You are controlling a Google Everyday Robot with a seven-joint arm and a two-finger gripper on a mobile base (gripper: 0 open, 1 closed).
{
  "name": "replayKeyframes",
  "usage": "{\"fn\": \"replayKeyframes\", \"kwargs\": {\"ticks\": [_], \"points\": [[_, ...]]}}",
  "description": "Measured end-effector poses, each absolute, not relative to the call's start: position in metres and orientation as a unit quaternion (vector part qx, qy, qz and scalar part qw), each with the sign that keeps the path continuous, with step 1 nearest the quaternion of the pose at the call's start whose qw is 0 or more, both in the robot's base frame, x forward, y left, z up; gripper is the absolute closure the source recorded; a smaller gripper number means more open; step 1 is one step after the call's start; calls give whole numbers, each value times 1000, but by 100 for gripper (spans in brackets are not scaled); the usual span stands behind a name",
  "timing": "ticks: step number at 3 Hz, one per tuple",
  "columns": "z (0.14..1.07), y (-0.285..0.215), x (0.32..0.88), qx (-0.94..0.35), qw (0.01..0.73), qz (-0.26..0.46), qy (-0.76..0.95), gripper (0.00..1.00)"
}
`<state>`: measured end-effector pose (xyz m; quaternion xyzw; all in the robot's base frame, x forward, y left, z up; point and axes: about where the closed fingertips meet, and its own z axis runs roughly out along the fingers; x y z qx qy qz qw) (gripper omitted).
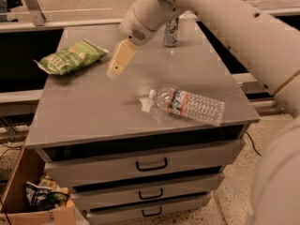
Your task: Move green jalapeno chip bag near redbull can
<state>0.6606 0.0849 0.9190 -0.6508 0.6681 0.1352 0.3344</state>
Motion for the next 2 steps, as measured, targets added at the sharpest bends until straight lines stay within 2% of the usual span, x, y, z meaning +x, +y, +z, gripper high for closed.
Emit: {"fn": "replayKeyframes", "kwargs": {"ticks": [2], "points": [[891,164,713,-611,387,198,661,0]]}}
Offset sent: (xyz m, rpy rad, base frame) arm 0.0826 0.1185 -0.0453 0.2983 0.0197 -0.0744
